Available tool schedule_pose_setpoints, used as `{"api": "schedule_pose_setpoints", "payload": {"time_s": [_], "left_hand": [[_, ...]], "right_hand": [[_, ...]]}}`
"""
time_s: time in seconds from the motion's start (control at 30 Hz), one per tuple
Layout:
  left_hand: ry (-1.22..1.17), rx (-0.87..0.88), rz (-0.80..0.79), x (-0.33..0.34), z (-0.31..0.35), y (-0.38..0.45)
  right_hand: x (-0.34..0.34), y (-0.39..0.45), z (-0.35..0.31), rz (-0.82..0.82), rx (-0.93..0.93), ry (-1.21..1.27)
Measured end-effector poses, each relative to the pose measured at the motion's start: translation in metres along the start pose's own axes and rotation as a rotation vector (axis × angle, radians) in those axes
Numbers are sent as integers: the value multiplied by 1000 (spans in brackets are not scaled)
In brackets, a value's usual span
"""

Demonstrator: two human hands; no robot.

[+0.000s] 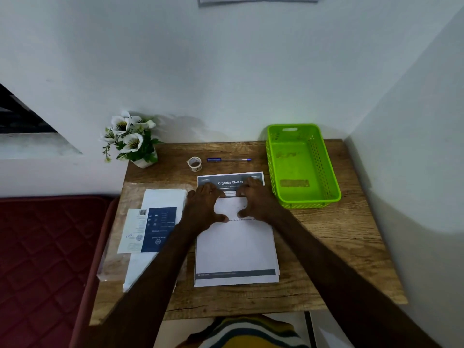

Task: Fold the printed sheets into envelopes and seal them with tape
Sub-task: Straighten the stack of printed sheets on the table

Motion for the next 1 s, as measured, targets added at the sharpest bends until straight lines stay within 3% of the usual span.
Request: {"api": "schedule_pose_setpoints", "payload": {"time_s": [0.5, 0.67, 0.77, 1.0], "left_hand": [[-55, -13, -22, -10, 12, 0], [110, -22, -17, -9, 19, -9], [192, 26, 91, -10, 24, -23], [115, 243, 413, 1, 31, -63]], "right_hand": [[-6, -2, -4, 38, -5, 7], [-6, -10, -6, 83, -5, 22], [-6, -20, -8, 143, -75, -32], [16, -60, -16, 366, -200, -144]]}}
Point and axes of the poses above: each hand's wrist, its own y-axis towards the middle knuckle, its own x-axis out of the palm, z = x × y, the point moved 4 cm from there along y, towards the middle knuckle, and after that the axes turned 3 degrees about z, right-handed, at the moved point
